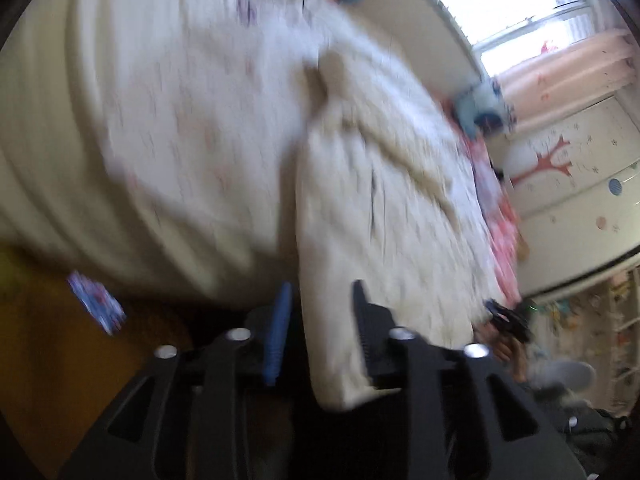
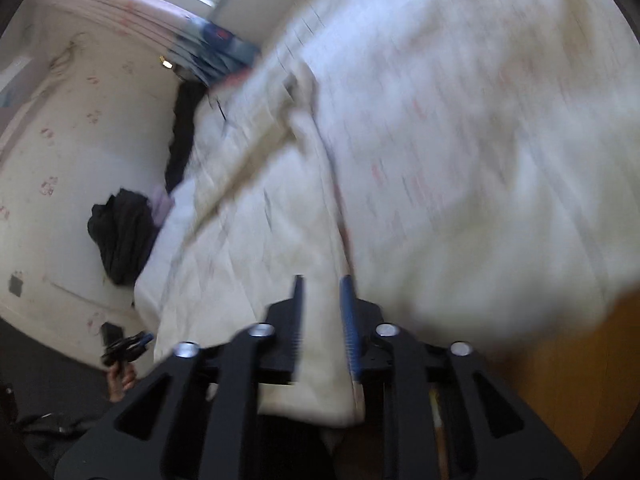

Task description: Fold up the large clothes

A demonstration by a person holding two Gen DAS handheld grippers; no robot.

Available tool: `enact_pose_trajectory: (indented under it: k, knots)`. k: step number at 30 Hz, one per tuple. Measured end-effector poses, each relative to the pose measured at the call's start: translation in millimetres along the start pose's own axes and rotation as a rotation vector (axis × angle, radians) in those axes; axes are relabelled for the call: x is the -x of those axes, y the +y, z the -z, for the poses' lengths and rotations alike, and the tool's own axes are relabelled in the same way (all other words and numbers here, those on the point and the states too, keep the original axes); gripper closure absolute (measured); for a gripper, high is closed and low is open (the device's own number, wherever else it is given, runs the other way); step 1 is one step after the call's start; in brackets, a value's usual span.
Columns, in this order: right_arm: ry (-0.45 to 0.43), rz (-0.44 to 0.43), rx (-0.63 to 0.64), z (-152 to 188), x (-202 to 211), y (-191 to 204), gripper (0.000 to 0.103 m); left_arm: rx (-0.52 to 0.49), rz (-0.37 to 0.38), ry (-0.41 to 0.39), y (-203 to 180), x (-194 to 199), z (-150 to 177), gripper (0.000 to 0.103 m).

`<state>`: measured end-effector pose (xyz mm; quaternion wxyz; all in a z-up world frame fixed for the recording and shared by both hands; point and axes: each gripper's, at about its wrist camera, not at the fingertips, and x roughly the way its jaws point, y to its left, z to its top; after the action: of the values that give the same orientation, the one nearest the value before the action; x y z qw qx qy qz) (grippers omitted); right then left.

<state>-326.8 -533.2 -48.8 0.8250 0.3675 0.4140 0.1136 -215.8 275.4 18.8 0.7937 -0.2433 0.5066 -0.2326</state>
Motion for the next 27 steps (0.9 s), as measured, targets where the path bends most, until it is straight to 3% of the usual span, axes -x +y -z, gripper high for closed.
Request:
enact_pose_trajectory:
  k: [1,2,4,7,11,13,15,16,18,19,20,23,25,27]
  knots:
    - [-0.025,0.018,0.037,-20.3,-8.7,15.7,0.034,-0.019,-0.035,-0.054,-9.6,1.6,-18.1,0.043]
    - [-0.047,0.033,0.074,-42.7,-22.9,33.1,0.021,-0.036,-0.048,-0.089,-20.1,-2.5,-31.1,0.041]
    - [-0.050,0.017,0.139,-82.4,-59.0,59.1,0.021,-0.103,-0.014,-0.144,-38.5,-17.1,-62.1,0.030]
    - [-0.035,0.068,0.184,-144.2,-139.5,84.0,0.020,-0.165,0.002,-0.187,-81.9,-77.7,-105.5,0.028]
    - [-0.031,0.150,0.047,-205.6,-241.1,65.3,0.020,-0.164,0.007,-0.201,-112.8,-175.0,-160.1,0.028]
    - [0.006,0.166,-0.016,-221.3,-278.9,55.6,0.044,-0.166,-0.030,-0.208,-119.8,-207.2,-178.3,0.028]
    - [-0.009,0.212,0.033,-227.0,-292.4,62.5,0.082,-0.162,-0.064,-0.169,-116.0,-239.3,-196.5,0.028]
    - [-0.034,0.224,0.092,-228.3,-289.9,72.3,0.086,-0.165,-0.111,-0.092,-113.0,-267.7,-206.1,0.028]
    - [-0.073,0.214,0.180,-230.9,-277.8,92.1,0.089,-0.191,-0.205,0.014,-110.3,-301.6,-216.2,0.028]
    - [-0.111,0.200,0.216,-233.8,-265.8,103.3,0.089,-0.215,-0.226,0.016,-116.5,-306.3,-220.3,0.028]
    - [-0.143,0.185,0.237,-234.4,-255.6,111.7,0.089,-0.228,-0.216,-0.005,-123.8,-302.9,-223.8,0.028]
    - [-0.243,0.203,0.266,-249.4,-234.0,120.7,0.089,-0.260,-0.120,-0.179,-145.4,-271.8,-228.9,0.025]
    - [-0.204,0.260,0.229,-255.8,-250.8,96.6,0.089,-0.276,-0.145,-0.205,-147.3,-275.8,-229.1,0.022]
    - [-0.059,0.340,0.176,-251.9,-295.3,60.0,0.086,-0.266,-0.235,-0.074,-131.8,-315.2,-226.4,0.021]
